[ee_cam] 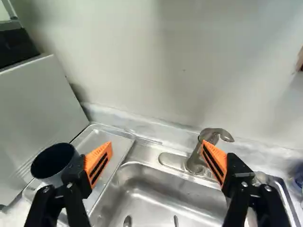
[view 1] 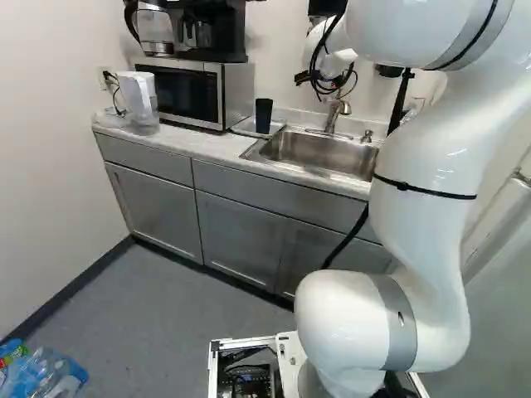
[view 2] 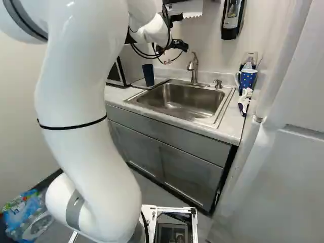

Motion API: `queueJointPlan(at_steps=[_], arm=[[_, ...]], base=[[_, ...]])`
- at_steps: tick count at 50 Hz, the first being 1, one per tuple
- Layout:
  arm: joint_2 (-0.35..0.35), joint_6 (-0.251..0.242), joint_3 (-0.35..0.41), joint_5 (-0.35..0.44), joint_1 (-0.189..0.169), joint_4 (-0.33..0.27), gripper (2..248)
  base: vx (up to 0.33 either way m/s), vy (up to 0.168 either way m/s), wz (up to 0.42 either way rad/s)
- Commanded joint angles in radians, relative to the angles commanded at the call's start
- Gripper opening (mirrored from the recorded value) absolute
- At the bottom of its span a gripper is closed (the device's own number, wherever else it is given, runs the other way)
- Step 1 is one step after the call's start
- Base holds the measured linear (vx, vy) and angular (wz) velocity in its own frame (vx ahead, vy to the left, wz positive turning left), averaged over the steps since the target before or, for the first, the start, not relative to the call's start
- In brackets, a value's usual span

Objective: Rinse the cup and place it in the tray

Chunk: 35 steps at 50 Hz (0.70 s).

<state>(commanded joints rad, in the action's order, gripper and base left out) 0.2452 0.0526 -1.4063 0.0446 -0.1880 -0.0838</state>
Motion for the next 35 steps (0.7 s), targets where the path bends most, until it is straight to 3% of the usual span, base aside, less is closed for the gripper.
queueJointPlan(at_steps=[35], arm=[[-0.183, 0.0, 0.198, -0.115, 0.001, 0.0, 247]], base=[[0.0, 0.0, 0.0]])
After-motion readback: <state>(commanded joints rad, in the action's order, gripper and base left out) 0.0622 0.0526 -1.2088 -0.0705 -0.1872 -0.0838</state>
